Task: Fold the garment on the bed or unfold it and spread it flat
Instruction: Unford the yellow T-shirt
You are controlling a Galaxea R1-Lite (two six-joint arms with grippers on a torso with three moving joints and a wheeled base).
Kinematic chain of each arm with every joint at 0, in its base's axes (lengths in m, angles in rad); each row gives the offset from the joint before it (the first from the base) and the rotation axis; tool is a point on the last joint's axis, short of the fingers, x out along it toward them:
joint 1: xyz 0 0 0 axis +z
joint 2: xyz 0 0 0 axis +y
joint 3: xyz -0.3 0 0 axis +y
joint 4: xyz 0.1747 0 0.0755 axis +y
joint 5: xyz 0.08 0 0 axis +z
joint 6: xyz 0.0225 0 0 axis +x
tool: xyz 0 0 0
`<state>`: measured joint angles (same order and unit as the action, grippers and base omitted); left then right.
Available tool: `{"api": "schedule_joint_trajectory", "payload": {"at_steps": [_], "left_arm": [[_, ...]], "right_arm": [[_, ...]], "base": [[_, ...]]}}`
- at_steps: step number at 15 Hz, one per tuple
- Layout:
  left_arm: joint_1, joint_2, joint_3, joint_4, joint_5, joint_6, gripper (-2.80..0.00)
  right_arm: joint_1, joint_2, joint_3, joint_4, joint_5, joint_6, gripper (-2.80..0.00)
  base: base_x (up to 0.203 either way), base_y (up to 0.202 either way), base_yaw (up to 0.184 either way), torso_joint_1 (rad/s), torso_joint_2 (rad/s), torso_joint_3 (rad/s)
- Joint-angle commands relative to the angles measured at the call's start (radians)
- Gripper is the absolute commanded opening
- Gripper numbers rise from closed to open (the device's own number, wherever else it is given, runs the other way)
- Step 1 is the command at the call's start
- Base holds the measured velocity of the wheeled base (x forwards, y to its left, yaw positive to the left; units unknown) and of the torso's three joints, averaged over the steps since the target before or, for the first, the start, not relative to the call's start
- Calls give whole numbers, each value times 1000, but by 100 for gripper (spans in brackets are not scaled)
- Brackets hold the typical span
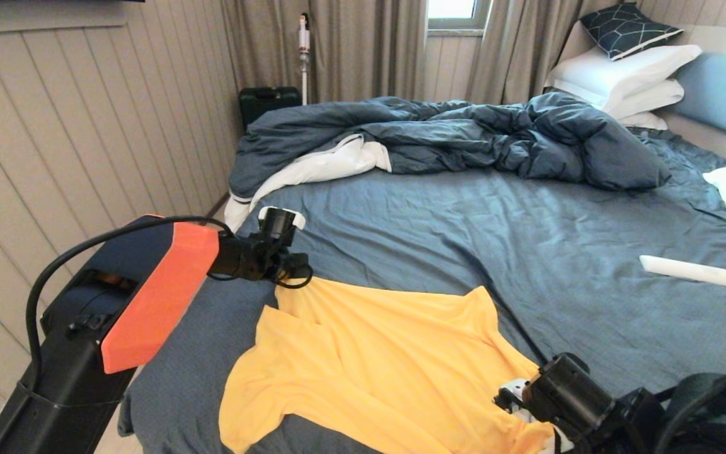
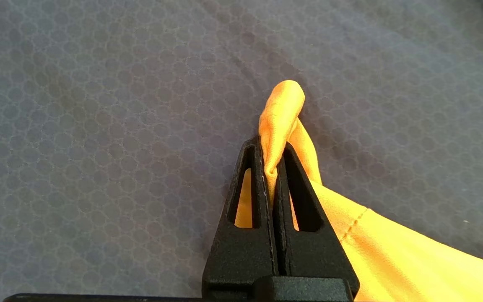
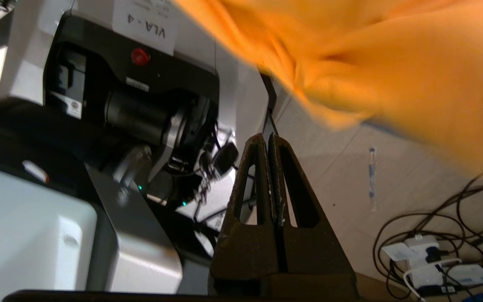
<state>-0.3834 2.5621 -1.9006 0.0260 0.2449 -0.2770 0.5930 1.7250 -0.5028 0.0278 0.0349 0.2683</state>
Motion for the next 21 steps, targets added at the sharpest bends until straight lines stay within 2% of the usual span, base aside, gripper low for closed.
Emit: {"api": "schedule_joint_trajectory", "payload": {"at_steps": [1,4,8,10,16,21], "left_arm": [[0,1,-3,0,2,-2,-280],[1,-2,-17,7,2,-2,-280],[0,-8,-29,6,2,-1,-280],[-2,-13,-32,-4,2,13,-280],[0,-17,-34,-41,2,19,-280],[-2,10,-34,-121,2,73,-280]], "right_arm": [[2,-40,22,-2,-1,2,-280],[-5,-63,-10,-3,-1,3,-280],[-23,-55,-118,0,-3,-1,-280],[-47,-24,-227,0,-8,-2,-280],[-184,304,-647,-2,-95,10,-280],[-206,494,-834,-2,-179,11,-280]], "base": [[0,0,0,0,0,0],[0,0,0,0,0,0],[0,0,0,0,0,0],[0,0,0,0,0,0],[0,0,0,0,0,0],[0,0,0,0,0,0]]}}
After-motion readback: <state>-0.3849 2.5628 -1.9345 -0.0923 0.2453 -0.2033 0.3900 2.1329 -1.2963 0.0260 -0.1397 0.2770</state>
